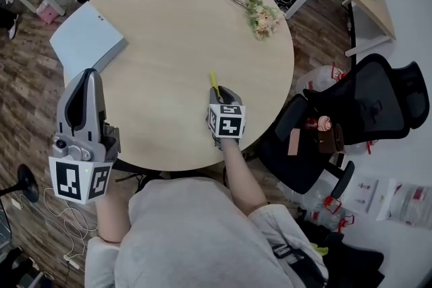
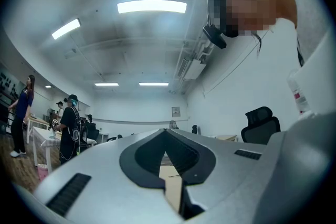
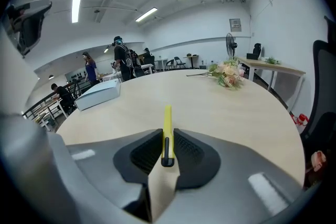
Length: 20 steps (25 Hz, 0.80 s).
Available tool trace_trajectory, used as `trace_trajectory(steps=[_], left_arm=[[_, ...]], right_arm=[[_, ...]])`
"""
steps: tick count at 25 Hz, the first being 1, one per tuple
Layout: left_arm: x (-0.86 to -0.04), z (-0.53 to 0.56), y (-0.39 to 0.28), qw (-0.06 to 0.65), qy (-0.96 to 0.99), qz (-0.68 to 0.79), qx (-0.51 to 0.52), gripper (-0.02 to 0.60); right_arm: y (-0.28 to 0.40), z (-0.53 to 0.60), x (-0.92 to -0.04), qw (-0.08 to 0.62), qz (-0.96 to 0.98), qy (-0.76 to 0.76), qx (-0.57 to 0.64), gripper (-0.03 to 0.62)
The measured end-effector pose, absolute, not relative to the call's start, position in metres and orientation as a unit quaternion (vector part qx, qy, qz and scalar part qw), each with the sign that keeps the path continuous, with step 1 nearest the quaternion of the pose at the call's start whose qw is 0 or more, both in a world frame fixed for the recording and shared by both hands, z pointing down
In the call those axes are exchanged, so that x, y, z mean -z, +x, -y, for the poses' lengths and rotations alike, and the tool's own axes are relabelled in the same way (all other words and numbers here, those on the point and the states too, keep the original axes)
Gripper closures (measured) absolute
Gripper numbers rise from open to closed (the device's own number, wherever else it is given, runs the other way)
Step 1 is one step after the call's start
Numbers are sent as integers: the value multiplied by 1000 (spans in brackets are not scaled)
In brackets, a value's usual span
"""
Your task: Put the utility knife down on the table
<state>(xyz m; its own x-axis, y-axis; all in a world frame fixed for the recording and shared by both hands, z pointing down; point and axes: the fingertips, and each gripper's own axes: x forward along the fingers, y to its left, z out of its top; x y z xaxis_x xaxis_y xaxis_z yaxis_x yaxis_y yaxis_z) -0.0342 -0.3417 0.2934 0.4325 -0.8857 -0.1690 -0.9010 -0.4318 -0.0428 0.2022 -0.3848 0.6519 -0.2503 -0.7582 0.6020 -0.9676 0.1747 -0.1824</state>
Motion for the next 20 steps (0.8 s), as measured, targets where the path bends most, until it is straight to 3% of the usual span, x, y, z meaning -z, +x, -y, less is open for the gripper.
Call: trace_trajectory(steps=[20], left_arm=[[-295,347,-54,64,-833,-546,-55,574]], right_arm=[[200,389,-687,262,712,580,-298,519]])
